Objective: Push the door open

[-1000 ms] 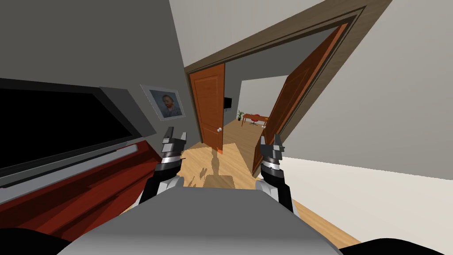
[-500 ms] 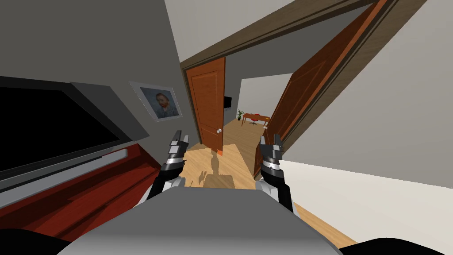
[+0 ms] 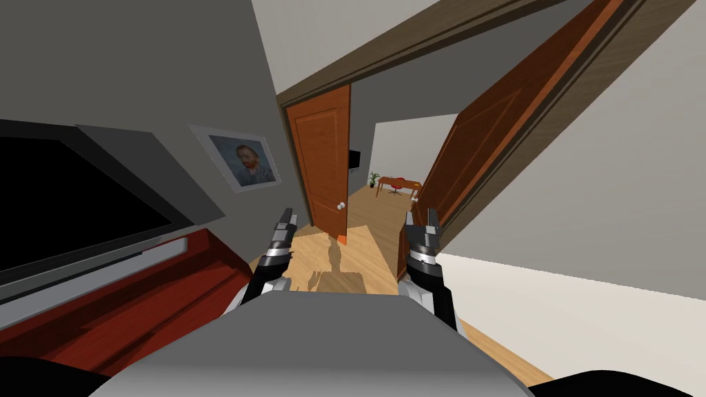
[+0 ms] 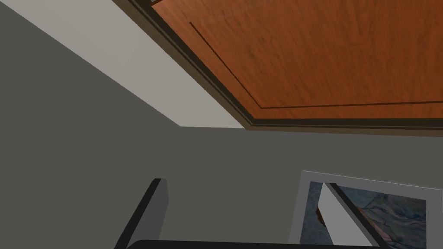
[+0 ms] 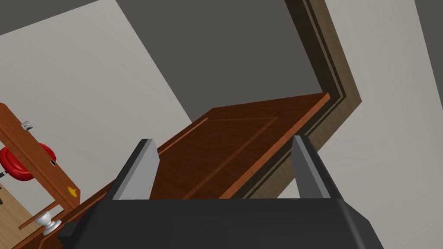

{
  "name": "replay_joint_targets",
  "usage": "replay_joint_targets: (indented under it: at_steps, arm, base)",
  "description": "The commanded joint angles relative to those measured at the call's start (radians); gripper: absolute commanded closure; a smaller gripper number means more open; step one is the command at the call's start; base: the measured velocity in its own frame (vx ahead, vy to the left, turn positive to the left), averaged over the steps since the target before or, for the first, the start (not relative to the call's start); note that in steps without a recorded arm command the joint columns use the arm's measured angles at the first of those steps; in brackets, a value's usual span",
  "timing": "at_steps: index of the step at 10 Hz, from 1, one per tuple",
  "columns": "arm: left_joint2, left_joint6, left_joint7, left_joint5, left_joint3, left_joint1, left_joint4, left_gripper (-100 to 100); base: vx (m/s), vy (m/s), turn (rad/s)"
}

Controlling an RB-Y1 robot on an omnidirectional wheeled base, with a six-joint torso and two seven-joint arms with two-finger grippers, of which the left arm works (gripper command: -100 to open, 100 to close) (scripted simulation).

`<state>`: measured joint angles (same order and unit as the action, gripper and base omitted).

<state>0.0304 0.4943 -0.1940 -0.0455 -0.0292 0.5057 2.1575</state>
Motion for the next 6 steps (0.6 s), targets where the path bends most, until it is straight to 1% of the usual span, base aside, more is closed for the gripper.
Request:
replay_joint_targets:
  at_steps: [1, 6]
  arm:
    - [0.005, 0.008, -0.033, -0.022, 0.0, -0.006, -0.029, -100]
    - [0.018, 0.05, -0.135, -0.092, 0.002, -0.026, -0.145, -100]
  base:
    - [0.102, 0.042, -0.03]
    - [0.093, 0.03, -0.026]
